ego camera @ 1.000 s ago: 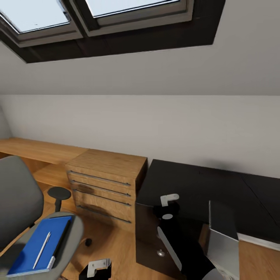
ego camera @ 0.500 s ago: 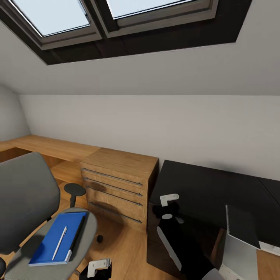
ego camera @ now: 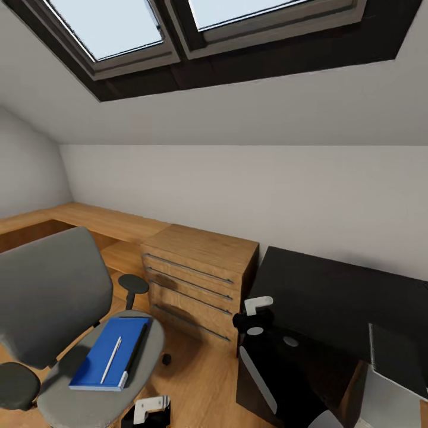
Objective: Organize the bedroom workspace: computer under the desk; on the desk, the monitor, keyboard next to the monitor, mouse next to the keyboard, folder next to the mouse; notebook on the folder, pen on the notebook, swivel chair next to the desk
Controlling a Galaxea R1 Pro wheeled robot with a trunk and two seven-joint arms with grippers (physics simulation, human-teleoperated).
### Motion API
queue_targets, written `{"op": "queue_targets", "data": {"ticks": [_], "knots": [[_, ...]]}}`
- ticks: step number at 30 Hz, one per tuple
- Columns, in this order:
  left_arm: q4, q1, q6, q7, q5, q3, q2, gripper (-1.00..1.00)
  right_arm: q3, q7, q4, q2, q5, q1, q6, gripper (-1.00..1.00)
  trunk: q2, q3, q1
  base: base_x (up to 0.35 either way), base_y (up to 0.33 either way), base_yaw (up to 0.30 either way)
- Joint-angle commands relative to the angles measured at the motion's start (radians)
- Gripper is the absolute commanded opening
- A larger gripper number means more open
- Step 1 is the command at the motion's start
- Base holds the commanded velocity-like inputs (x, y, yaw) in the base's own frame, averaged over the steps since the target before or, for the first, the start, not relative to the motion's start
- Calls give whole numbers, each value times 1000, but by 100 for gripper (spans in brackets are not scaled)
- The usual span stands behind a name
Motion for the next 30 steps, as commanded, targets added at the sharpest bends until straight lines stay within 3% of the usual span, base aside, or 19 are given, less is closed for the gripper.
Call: {"op": "queue_targets", "data": {"ticks": [1,14,24,30], "knots": [[0,-2,-8,7,11,-7,1,100,2,-10,-1,-1,-10,-1,2,100,-1,-1,0,-1,0,278],[0,-2,-8,7,11,-7,1,100,11,-10,-1,-1,-10,-1,2,100,-1,-1,0,-7,19,278],[0,-2,-9,8,9,-7,3,100,16,-10,-1,-1,-10,-1,2,100,-1,-1,0,-117,268,274],[0,-2,-9,7,10,-7,3,100,18,-8,-1,-1,-12,-1,2,100,-1,-1,0,-137,303,91]]}}
